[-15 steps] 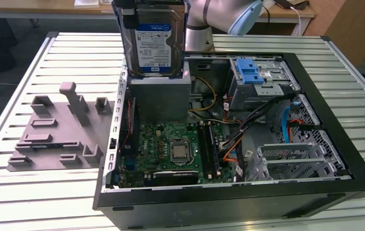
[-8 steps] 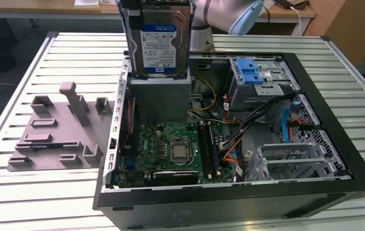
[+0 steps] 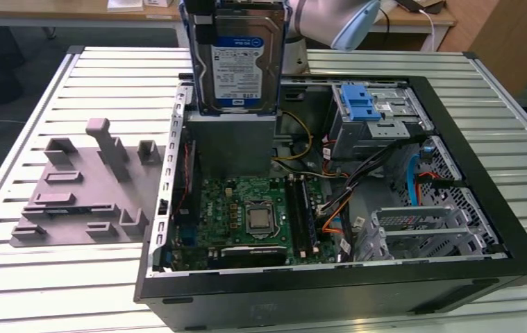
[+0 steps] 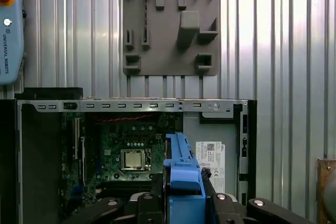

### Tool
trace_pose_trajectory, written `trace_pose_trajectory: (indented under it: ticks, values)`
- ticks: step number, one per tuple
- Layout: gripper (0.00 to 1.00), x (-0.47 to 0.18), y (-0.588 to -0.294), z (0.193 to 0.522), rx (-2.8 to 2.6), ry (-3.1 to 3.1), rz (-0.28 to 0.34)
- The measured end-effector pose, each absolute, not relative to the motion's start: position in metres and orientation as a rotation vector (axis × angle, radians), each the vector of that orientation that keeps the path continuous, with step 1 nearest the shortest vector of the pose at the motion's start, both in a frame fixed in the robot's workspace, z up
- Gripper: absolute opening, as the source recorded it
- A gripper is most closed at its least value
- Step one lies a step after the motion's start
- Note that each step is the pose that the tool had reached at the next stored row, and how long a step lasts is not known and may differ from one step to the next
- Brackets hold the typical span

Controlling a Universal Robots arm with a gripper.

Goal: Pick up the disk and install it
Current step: 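Pick up the disk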

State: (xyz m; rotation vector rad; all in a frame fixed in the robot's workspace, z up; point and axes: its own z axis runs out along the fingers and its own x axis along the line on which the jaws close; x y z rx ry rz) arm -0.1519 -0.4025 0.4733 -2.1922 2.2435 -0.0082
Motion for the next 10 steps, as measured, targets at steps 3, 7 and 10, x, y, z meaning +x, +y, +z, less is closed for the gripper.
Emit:
trace_pose_trajectory:
  ticks: [3,7,10]
  values:
    - [0.36,-0.1485,-0.4037,0.4732,-2.192,2.244,-0.008]
    - [0.36,-0.147,-0.4074,0.473,-2.19,2.246,-0.008]
    - [0.36,-0.1465,-0.4115,0.4729,-2.189,2.247,-0.008]
